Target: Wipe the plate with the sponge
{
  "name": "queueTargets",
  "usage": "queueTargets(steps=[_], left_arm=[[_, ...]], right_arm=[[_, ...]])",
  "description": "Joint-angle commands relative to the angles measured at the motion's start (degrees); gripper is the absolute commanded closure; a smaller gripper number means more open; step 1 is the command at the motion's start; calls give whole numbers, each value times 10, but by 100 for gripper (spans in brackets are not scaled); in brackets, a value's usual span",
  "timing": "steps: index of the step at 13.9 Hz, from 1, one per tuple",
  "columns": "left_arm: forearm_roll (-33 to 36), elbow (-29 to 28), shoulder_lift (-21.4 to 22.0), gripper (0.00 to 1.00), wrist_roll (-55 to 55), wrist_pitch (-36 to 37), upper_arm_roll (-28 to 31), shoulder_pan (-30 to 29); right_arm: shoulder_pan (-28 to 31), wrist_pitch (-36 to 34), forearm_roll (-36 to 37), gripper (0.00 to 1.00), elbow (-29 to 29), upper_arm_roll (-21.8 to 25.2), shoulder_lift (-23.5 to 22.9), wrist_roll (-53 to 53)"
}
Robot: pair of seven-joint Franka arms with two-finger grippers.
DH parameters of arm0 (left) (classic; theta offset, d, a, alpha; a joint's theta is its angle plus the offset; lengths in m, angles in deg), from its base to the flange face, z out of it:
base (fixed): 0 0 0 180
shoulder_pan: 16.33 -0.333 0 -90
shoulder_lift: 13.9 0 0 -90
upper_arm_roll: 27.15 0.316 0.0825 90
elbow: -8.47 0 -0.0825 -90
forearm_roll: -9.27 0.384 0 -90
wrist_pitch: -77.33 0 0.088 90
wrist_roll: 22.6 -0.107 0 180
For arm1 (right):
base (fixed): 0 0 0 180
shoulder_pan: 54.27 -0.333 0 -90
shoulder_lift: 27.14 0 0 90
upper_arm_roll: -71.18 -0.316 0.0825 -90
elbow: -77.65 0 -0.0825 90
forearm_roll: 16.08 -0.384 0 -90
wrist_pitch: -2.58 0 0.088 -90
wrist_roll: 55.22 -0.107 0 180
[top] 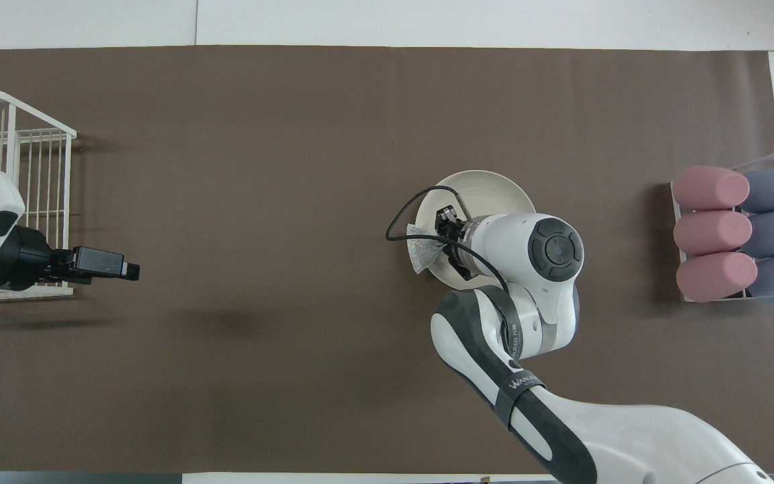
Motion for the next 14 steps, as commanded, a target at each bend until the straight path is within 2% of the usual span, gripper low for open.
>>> queueTargets(steps=[1,3,5,9,11,12,14], left_arm=[[13,-5,7,0,9,-22,-4,-2],[13,-5,6,0,9,-32,-4,6],[13,-6,6,0,8,-32,-4,6],[16,-7,6,0,16,-33,-5,6],[7,-6,7,0,27,-29,-6,0],[-19,-4,7,0,27,-27,-7,0],[-149,-6,9,0,25,-23,-3,-2]], right_arm=[[14,9,-12,100,-2,-2,-4,5],[13,3,-13,100,12,-2,-4,-8],[12,-41,-13,100,44,0,1,-42],[8,-228,16,100,173,6,10,-141],[4,-305,97,100,221,1,28,-198],[4,-332,120,100,244,-2,29,-223],[-17,-388,129,100,287,-2,34,-262]])
